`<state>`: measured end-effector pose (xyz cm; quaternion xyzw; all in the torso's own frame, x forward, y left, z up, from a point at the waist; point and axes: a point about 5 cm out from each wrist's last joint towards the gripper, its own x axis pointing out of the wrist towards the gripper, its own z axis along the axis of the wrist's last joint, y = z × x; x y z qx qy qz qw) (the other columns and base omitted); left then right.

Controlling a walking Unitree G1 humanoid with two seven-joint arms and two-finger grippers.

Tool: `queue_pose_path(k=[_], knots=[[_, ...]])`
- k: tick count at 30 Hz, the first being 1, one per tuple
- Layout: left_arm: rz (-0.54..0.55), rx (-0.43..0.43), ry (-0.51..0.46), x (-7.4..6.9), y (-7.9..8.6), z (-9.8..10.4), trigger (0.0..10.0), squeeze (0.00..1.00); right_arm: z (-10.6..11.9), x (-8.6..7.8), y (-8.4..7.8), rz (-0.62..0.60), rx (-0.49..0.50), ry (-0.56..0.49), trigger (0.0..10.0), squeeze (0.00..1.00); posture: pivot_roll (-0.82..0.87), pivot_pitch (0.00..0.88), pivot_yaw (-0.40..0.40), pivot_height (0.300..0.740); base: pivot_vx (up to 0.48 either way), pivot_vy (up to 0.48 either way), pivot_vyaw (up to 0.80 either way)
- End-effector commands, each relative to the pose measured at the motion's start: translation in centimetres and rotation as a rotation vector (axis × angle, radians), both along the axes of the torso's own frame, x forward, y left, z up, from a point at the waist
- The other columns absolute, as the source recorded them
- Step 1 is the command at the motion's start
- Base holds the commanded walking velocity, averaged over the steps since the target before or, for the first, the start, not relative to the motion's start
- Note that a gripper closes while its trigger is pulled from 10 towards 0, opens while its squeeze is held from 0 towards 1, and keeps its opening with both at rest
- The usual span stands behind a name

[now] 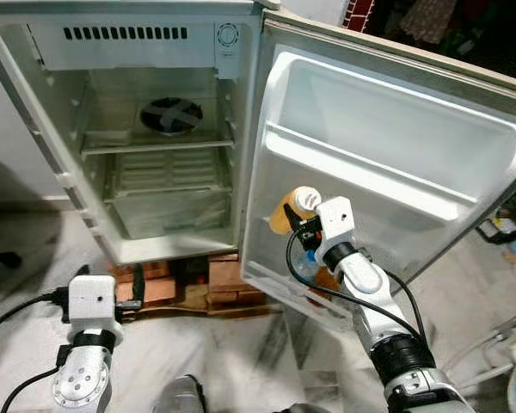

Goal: Restocking fridge

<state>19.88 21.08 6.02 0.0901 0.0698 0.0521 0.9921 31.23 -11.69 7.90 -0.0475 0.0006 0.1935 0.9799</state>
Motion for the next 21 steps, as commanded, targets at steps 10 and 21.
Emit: queue_pose_path(k=[10,21], knots=[[-0.015,0.043,0.005,0.8,1.1,0.4,10.0,0.0,-0.7,-1.1,-0.1,0.006,0.043,0.018,10.0,0.0,0.1,0.114,-0.017,0.74,0.0,0.0,0.0],[-0.04,0.043,0.003,1.3,0.6,0.6,10.0,0.0,-0.5,-0.9,-0.2,0.008,0.038,0.012,10.0,0.0,0.09,0.124,-0.015,0.666,0.0,0.0,0.0]])
